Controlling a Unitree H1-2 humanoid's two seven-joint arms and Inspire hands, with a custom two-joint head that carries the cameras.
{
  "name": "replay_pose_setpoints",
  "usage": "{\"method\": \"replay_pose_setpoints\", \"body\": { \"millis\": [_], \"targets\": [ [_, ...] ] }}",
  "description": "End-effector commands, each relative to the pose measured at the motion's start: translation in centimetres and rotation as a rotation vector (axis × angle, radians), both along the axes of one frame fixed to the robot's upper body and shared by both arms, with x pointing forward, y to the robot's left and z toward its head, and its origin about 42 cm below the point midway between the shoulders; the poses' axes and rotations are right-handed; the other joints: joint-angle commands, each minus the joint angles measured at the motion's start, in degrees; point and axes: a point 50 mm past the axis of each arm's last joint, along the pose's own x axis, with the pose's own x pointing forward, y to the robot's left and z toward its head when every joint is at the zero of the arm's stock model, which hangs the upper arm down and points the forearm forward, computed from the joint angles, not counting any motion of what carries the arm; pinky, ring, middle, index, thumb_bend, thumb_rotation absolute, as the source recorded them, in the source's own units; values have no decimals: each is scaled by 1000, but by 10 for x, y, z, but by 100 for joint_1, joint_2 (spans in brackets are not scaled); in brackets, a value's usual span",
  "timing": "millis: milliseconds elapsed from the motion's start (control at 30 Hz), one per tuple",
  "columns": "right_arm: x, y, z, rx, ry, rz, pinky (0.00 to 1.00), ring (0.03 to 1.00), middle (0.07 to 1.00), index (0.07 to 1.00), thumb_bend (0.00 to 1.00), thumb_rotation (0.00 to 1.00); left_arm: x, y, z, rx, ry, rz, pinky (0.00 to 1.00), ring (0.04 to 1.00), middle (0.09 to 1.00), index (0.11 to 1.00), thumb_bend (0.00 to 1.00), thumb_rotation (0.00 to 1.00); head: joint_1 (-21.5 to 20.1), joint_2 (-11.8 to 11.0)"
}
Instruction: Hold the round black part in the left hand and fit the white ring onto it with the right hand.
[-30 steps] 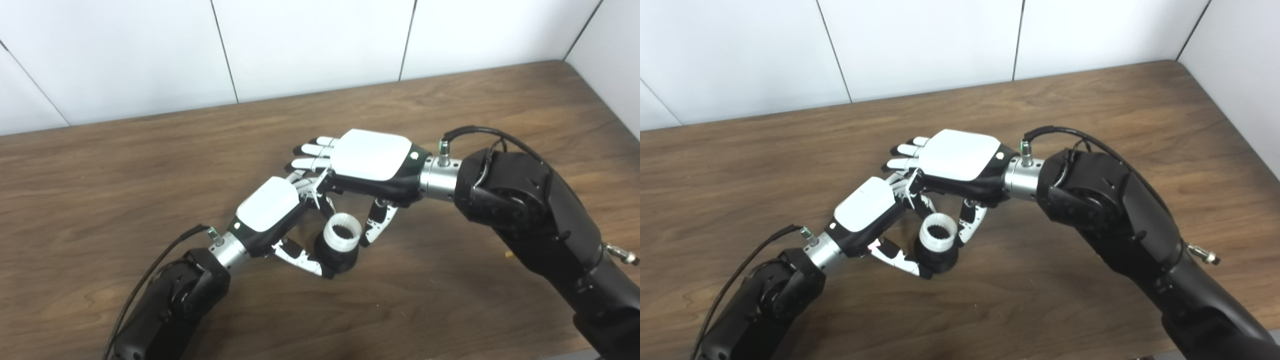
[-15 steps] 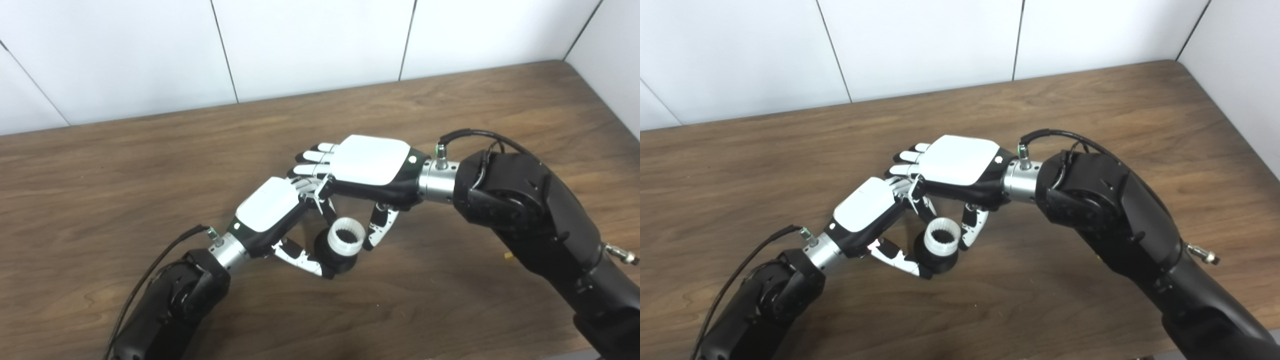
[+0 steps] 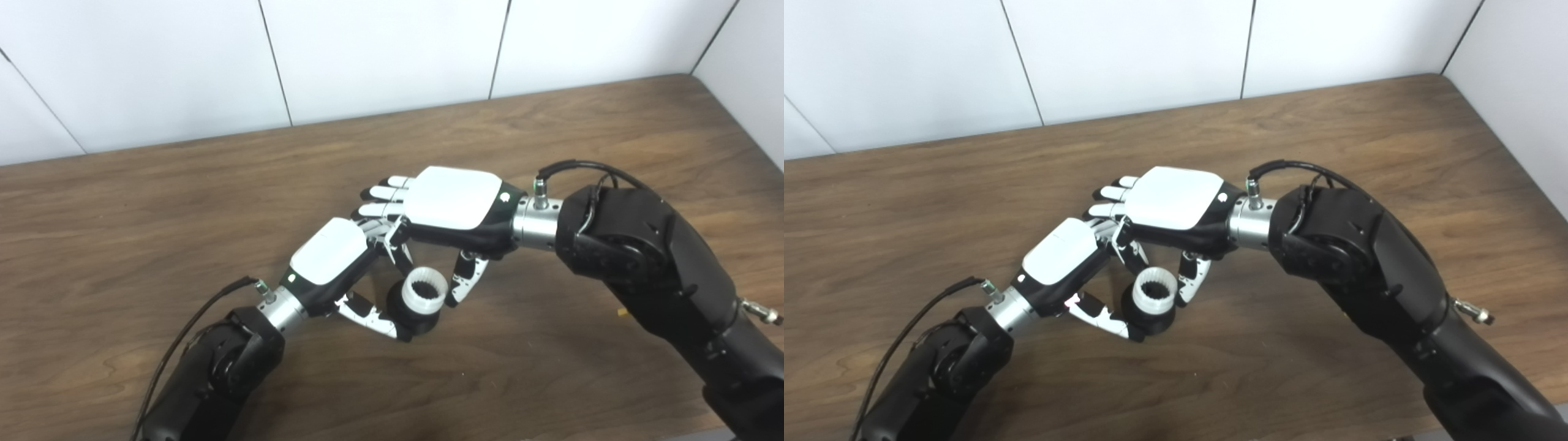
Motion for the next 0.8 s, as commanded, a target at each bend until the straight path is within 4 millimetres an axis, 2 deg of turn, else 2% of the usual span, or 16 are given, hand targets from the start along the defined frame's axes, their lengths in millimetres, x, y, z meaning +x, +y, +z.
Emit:
{"method": "replay_pose_setpoints", "body": {
  "millis": [0, 767],
  "targets": [
    [0, 1, 13, 37, -82, 23, 985, 1000, 953, 482, 516, 132, 0, 1, -2, 34, -8, -13, 1000, 859, 828, 480, 514, 46, -10, -2],
    [-5, 2, 3, 66, -214, -4, 1000, 1000, 941, 480, 519, 132, -2, -3, -7, 30, 6, -10, 1000, 857, 834, 480, 513, 47, 85, -105]
  ]
}}
